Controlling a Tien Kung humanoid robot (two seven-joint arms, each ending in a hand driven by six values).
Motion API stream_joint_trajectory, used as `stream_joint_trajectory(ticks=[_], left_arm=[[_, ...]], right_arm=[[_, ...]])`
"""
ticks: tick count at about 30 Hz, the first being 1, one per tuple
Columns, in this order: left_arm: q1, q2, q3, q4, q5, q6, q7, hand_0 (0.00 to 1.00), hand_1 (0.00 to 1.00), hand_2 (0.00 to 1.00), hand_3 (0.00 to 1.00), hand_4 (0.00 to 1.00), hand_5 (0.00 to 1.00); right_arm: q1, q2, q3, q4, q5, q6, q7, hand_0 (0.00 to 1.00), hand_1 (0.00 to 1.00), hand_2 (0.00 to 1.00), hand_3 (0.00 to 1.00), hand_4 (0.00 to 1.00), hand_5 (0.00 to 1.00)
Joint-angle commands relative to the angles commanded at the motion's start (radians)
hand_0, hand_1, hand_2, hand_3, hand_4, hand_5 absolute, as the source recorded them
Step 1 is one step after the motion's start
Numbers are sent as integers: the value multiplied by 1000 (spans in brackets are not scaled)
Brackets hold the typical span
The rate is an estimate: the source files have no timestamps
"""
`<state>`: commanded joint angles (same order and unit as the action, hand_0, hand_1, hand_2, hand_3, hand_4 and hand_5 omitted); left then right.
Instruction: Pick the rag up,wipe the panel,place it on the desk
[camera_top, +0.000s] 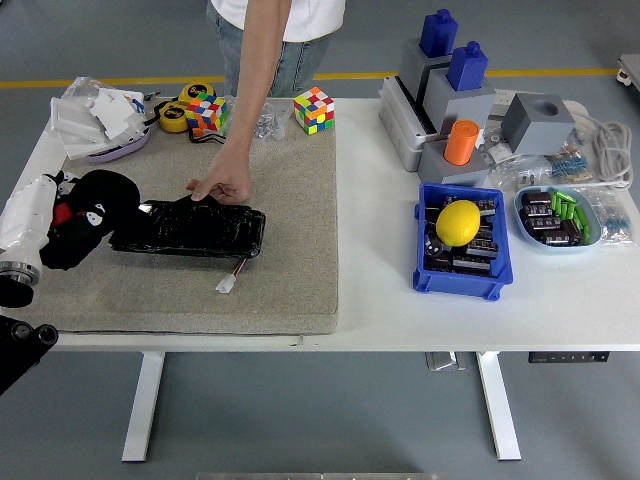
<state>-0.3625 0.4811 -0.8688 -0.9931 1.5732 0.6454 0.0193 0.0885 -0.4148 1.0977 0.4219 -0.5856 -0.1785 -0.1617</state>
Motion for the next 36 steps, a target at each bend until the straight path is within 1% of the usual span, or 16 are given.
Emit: stream_joint_trajectory(ticks=[7,10,12,14,19,25,36], left_arm=[[-19,-11,42,4,-4,0,5,195,124,283,568,501,176],[-29,-19,60,-2,-4,0,7,195,123,283,567,502,177],[-42,-28,84,-17,0,0,11,195,123,283,567,502,177],[-45,-29,89,-21,2,0,11,197,123,284,569,503,172],[-66,-41,134,-45,6,0,16,197,123,284,569,503,172],[-89,-51,186,-59,3,0,14,197,123,284,569,504,173],[-124,-82,273,-74,-13,0,9,197,123,289,569,505,175]], right_arm=[[1,-2,-1,0,1,0,1,742,653,697,616,990,588],[2,-3,0,1,1,1,2,743,652,697,617,990,588],[4,-4,-1,1,2,2,2,743,652,697,617,990,588],[4,-4,-2,1,2,2,3,743,652,697,617,990,588],[6,-6,-4,0,3,4,4,743,652,697,617,990,588],[6,-9,-7,-1,6,6,4,743,652,697,617,990,588],[11,-14,-11,0,7,8,4,743,652,697,617,990,588]])
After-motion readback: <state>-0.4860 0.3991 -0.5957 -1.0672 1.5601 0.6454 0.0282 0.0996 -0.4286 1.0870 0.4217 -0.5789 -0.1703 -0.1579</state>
